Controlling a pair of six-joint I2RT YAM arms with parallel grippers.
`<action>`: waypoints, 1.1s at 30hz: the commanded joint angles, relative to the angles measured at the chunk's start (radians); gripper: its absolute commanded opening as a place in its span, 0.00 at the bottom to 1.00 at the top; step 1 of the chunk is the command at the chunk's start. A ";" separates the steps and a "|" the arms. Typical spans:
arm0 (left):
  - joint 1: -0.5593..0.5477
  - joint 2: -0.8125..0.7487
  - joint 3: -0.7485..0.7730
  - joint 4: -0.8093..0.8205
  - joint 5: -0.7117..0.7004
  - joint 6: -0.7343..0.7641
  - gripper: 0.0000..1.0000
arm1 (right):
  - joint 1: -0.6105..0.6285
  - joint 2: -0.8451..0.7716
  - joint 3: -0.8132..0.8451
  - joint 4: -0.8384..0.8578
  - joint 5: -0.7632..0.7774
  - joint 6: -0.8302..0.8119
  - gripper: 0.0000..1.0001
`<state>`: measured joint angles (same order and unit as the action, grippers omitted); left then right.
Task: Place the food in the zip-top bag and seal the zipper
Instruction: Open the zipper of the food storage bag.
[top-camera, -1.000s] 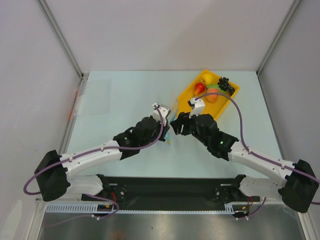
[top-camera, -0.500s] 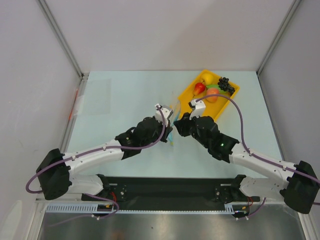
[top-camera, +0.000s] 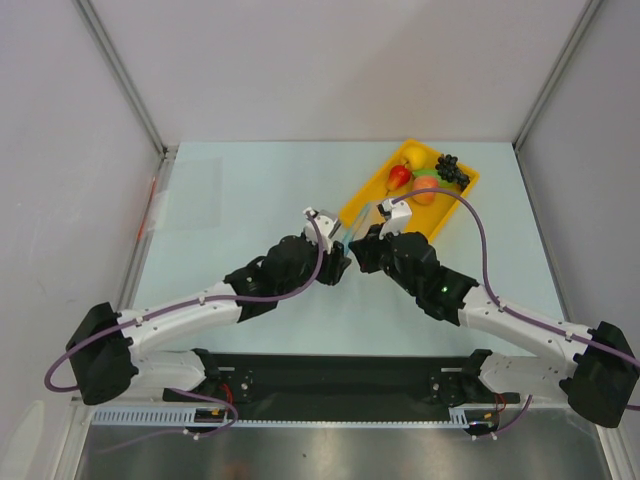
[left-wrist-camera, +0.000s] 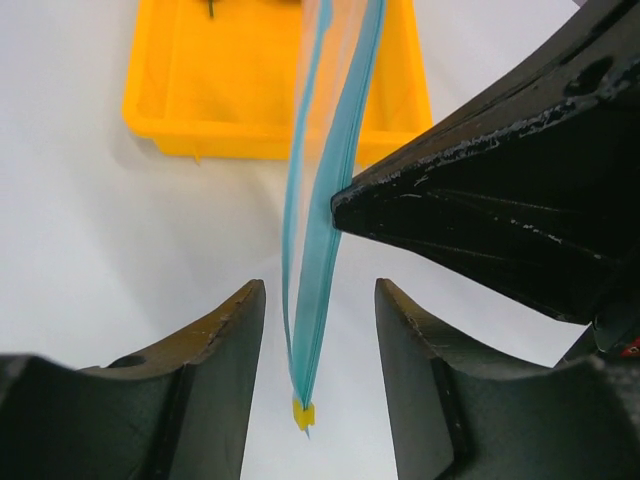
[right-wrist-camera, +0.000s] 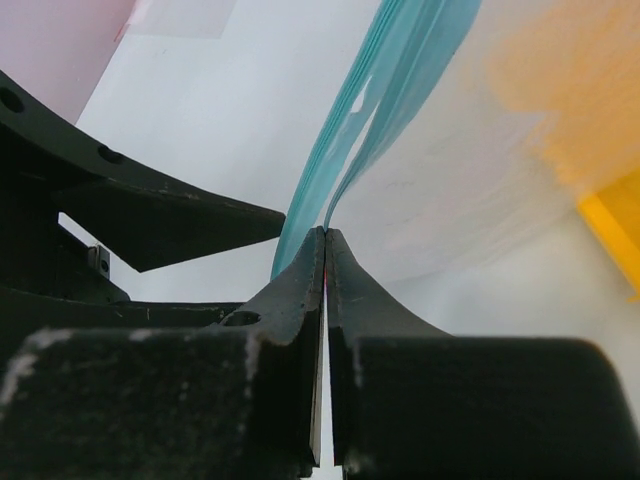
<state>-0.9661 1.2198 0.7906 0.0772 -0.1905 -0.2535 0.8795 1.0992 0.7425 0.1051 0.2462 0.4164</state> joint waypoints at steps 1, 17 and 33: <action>0.000 -0.017 0.009 0.019 -0.041 -0.001 0.54 | -0.002 -0.007 0.009 0.038 -0.007 -0.011 0.00; 0.017 -0.082 -0.021 0.021 -0.112 -0.010 0.54 | -0.001 0.005 0.015 0.033 -0.022 -0.022 0.00; 0.021 0.034 0.030 0.035 -0.132 0.005 0.09 | 0.004 0.024 0.040 0.013 -0.050 -0.028 0.00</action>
<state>-0.9524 1.2636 0.7773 0.0795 -0.2932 -0.2573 0.8799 1.1221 0.7425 0.1009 0.2035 0.4057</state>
